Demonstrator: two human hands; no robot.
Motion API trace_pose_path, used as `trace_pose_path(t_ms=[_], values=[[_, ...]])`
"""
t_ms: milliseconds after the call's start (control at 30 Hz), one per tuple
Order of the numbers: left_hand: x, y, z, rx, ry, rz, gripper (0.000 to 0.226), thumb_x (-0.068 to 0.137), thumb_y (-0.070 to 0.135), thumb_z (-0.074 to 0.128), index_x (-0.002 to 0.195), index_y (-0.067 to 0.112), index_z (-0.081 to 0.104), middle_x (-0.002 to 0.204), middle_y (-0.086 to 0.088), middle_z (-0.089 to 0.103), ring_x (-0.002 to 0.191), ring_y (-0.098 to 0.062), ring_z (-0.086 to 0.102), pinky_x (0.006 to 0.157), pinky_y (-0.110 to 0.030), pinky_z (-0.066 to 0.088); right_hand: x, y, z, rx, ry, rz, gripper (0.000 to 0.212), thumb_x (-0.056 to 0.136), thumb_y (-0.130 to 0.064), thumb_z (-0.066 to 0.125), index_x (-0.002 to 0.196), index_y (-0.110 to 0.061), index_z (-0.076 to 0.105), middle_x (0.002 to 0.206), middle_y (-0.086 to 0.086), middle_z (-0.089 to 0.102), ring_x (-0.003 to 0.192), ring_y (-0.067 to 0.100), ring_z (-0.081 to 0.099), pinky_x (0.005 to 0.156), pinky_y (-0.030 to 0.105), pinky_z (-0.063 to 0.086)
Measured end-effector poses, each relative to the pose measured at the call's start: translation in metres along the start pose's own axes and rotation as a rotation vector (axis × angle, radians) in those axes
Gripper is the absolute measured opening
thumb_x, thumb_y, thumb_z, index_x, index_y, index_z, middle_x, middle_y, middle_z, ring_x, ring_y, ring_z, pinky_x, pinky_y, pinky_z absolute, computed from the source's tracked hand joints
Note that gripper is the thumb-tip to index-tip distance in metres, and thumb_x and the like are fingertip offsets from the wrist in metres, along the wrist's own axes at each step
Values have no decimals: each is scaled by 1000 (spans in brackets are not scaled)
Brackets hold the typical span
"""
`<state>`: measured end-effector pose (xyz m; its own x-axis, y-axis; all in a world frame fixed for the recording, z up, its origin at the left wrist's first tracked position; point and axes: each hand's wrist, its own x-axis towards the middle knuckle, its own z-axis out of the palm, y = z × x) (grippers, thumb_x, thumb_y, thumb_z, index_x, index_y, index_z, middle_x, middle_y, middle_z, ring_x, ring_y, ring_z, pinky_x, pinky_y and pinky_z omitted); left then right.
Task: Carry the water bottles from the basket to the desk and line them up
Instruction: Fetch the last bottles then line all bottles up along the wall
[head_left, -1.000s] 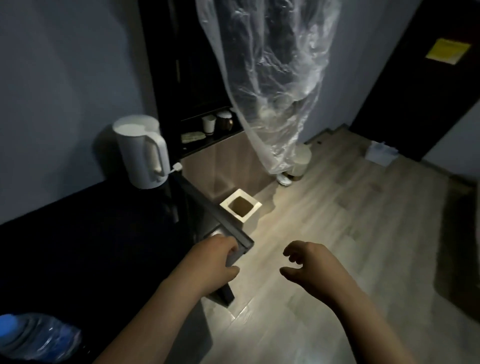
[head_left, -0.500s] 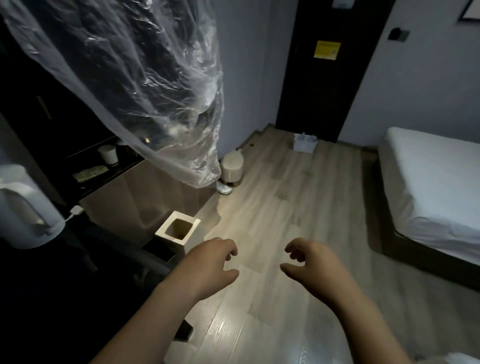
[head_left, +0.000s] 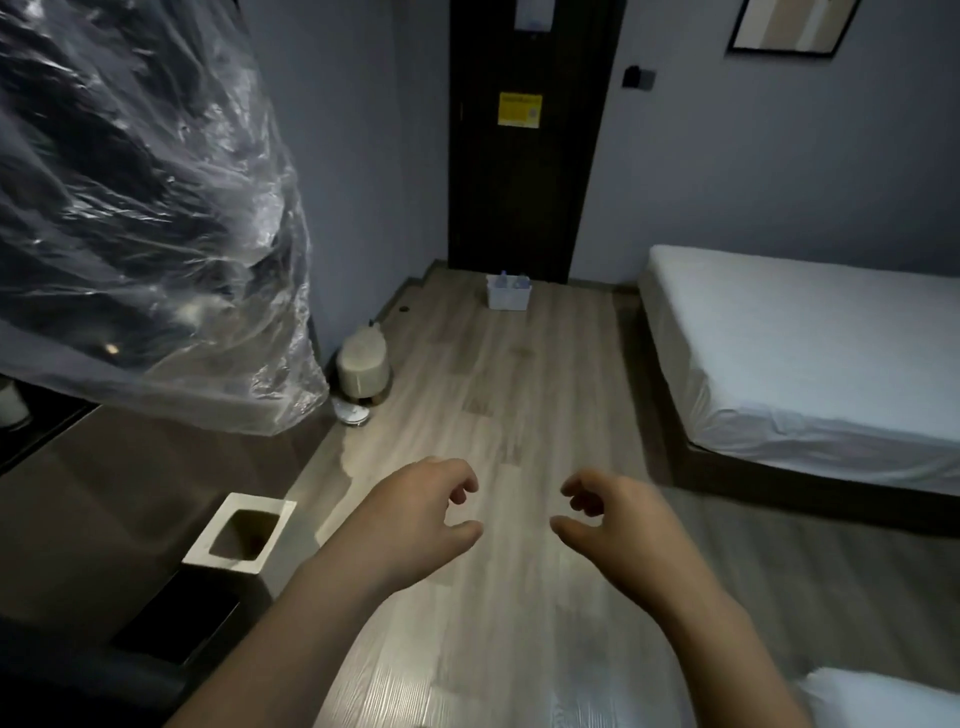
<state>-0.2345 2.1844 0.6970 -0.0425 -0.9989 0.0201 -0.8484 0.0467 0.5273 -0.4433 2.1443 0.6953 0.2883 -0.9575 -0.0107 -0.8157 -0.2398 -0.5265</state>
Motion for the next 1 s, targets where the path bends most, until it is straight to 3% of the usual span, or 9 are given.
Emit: trace_pose_path(t_ms=[267,600,1000], values=[[110,-11,-14,27,-32,55,31,82,39,62,112,31,56,106,16,57,98,-4,54,85,-24,46,94,-4,-20,-22,28,43,37,86,-35,66,121,-25,59,111,-8,63,99,5,58,84,18,49],[249,-47,-44,105,-41,111,34,83,41,61,114,28,56,109,12,57,98,-8,57,85,-26,48,220,-4,-26,-50,26,102,40,86,-37,66,124,-26,58,111,-10,61,98,4,58,85,20,51],[408,-53,-26,129,-67,108,35,84,39,59,116,27,55,112,10,57,102,-8,56,84,-23,46,372,52,-50,-70,-11,110,39,87,-35,66,124,-26,58,112,-10,61,98,4,59,87,21,52]])
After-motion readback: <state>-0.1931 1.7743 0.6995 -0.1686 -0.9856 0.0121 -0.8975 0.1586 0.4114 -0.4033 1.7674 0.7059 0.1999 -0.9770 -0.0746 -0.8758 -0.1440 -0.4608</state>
